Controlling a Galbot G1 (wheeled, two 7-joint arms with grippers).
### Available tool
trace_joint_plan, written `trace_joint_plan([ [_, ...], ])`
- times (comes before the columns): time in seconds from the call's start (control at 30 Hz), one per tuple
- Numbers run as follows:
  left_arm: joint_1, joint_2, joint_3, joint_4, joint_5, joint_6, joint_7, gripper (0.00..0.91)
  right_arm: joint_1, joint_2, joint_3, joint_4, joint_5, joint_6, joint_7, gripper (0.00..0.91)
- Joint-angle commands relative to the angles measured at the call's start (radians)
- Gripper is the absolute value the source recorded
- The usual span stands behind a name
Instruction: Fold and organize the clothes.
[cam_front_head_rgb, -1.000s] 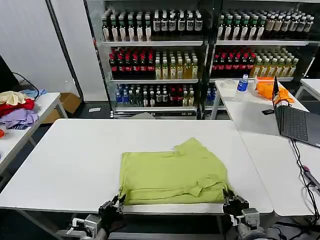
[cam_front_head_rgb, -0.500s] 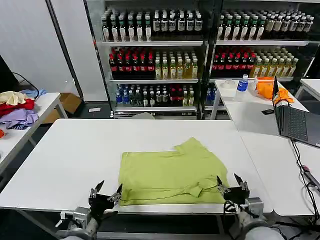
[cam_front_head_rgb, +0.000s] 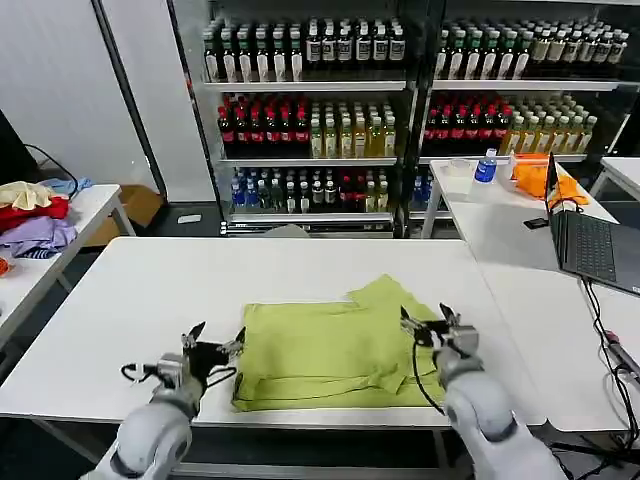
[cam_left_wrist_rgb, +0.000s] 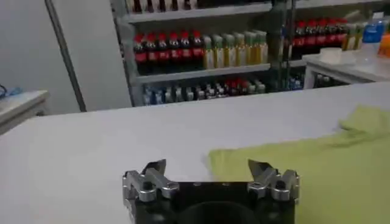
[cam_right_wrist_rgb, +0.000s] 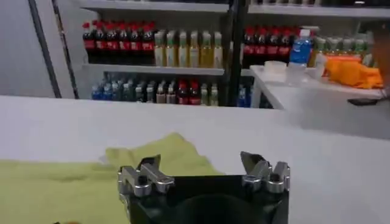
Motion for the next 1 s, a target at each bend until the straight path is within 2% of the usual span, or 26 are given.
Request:
trace_joint_plan([
  [0.03, -0.264, -0.009, 0.104, 0.246, -0.078, 0.072, 0.021, 0.907, 0.293, 0.091, -0.101, -0.355, 0.026, -0.014, 0.033, 0.907],
  [0.23, -0.296, -0.036, 0.139, 0.293, -0.088, 0.08, 0.026, 0.907, 0.34, 0.151, -0.093, -0.484, 0.034, -0.013, 0.028, 0.907],
  [0.73, -0.332, -0.082, 0.181, 0.351, -0.094, 0.08, 0.038, 0.907, 0.399, 0.223, -0.092, -0.645, 0.06, -0.005, 0.012, 0.907],
  [0.77, -0.331, -0.082, 0.182, 0.352, -0.094, 0.08, 0.039, 0.584, 0.4, 0.224, -0.092, -0.65, 0.063, -0.006, 0.011, 0.907],
  [0.8, -0.329, -0.082, 0.182, 0.352, -0.094, 0.08, 0.039, 0.423, 0.4, 0.226, -0.092, -0.656, 0.069, -0.006, 0.009, 0.907],
  [0.83, -0.325, -0.081, 0.183, 0.351, -0.094, 0.08, 0.041, 0.191, 0.399, 0.225, -0.093, -0.658, 0.072, -0.004, 0.007, 0.907],
  [0.87, -0.32, -0.08, 0.184, 0.348, -0.094, 0.08, 0.042, 0.121, 0.397, 0.225, -0.095, -0.657, 0.075, -0.003, 0.006, 0.897],
  [0.9, -0.316, -0.079, 0.184, 0.345, -0.094, 0.08, 0.043, 0.071, 0.395, 0.224, -0.096, -0.656, 0.077, -0.002, 0.007, 0.524],
  [0.93, -0.311, -0.078, 0.184, 0.342, -0.094, 0.08, 0.045, 0.03, 0.393, 0.223, -0.098, -0.655, 0.08, -0.001, 0.007, 0.282],
  [0.97, -0.309, -0.077, 0.183, 0.34, -0.094, 0.08, 0.046, 0.03, 0.392, 0.222, -0.099, -0.654, 0.081, 0.0, 0.006, 0.0],
  [1.0, -0.304, -0.076, 0.183, 0.338, -0.094, 0.08, 0.048, 0.02, 0.391, 0.22, -0.101, -0.651, 0.082, 0.002, 0.004, 0.0],
])
